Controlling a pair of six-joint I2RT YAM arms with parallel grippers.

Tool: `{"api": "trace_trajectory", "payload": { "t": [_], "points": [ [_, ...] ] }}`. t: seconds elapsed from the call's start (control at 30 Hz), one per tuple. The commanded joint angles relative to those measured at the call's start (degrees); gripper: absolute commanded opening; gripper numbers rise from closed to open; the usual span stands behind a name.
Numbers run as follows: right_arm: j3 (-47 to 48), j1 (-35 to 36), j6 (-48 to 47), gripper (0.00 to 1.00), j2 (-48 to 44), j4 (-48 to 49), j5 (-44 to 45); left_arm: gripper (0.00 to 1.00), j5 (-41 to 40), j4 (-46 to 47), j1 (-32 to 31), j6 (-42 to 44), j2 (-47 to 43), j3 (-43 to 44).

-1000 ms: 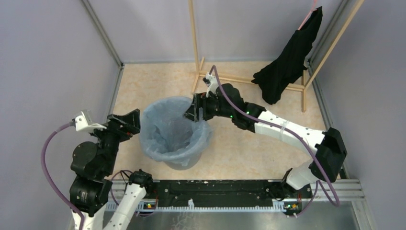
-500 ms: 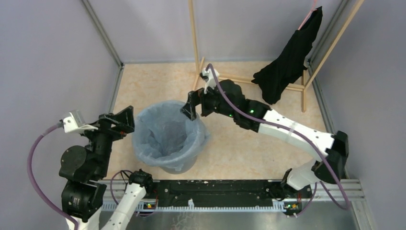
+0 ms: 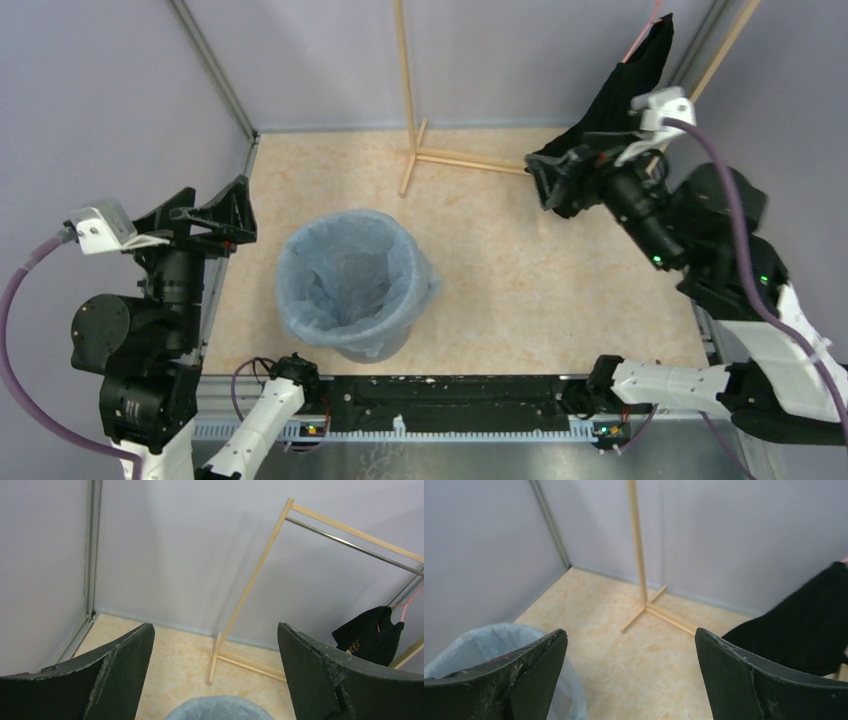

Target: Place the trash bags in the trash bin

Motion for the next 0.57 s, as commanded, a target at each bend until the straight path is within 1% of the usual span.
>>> {"api": "trace_trajectory", "payload": {
  "t": [0.0,0.13,0.3,0.4,0.47,0.53],
  "points": [
    [2.45,0.08,-6.82,0.99,-3.84,-1.25,8.98,0.99,2.32,5.38,-0.02,2.69,4.59,4.08],
    [2.11,0.05,-9.29,0.99,-6.62,2.07,11.62,0.99,3.06,7.22,-0.03,2.64,6.12,5.87],
    [-4.86,0.05,-11.55,0.99,-10.5,8.15,12.33,0.99,3.18,9.09,0.05,2.36,6.47,5.34],
    [-6.92,0.1,-11.69,0.99,-11.03,8.4,11.18,0.99,3.44,9.49,0.03,1.8,6.47,4.16],
    [-6.3,0.05,-11.5,0.99,-10.06,7.37,12.18,0.99,3.58,9.45,-0.01,1.56,6.6,3.77],
    [-8.7,0.05,-11.69,0.99,-11.4,9.94,11.39,0.99,3.74,9.29,-0.03,1.46,6.73,3.55]
  ]
}}
